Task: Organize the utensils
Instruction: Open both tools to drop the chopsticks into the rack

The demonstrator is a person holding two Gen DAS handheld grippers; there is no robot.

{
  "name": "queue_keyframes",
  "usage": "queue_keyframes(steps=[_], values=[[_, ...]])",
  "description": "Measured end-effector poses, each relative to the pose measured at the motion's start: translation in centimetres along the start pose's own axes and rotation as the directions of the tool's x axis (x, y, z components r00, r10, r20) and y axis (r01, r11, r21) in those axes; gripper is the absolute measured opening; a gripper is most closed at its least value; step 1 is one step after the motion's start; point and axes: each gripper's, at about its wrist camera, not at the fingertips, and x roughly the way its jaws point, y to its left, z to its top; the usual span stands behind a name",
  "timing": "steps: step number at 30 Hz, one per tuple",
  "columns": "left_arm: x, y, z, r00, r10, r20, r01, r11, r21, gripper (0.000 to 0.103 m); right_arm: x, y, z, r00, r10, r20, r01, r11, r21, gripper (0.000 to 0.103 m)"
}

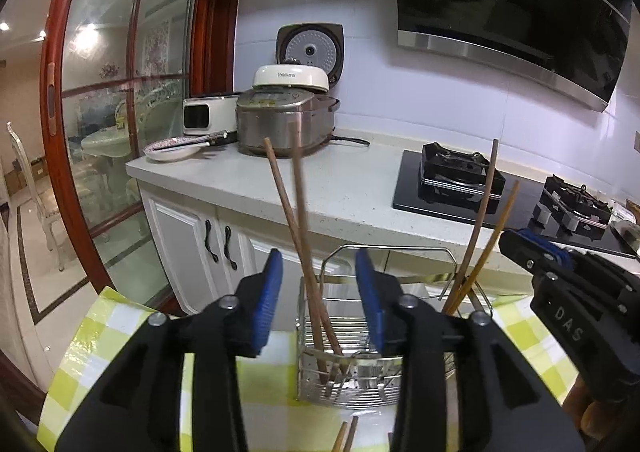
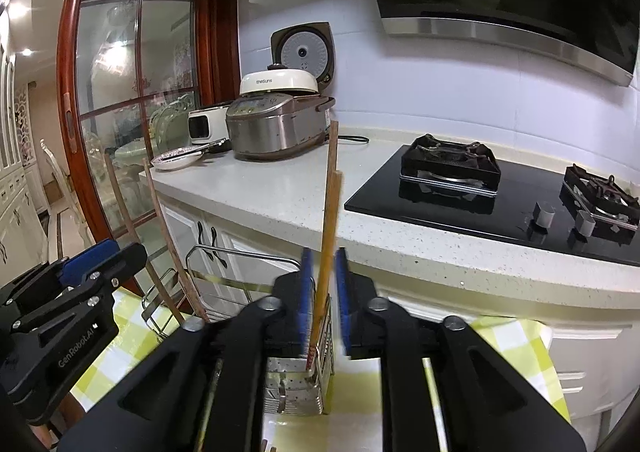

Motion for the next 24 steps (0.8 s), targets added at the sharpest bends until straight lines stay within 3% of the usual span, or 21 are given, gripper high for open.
queue_keyframes(steps=[2, 12, 19, 24], values=[[-0.7, 0.3, -0.2, 1.0, 0.019, 0.02, -0.019, 1.0, -0.001, 0.042, -0.7, -0.2, -0.2, 1.0, -0.003, 0.016, 0.003, 1.0, 0.007, 0.045], [-5.7, 2.3, -3.2, 0.997, 0.058, 0.044, -0.057, 0.998, -0.038, 0.08, -4.7, -2.1, -2.6, 0.994, -0.091, 0.06, 0.089, 0.995, 0.039, 0.066], [-7.9, 4.3, -7.5, 0.996, 0.07, -0.059, -0.072, 0.997, -0.031, 0.081, -6.6, -3.5, -6.7, 0.996, -0.083, -0.036, 0.086, 0.993, 0.079, 0.07], [-8.0, 5.0, -10.6, 0.987, 0.03, -0.156, -0.033, 0.999, -0.013, 0.08, -6.5, -3.0, -11.4, 0.979, -0.043, -0.201, 0.057, 0.996, 0.062, 0.072]])
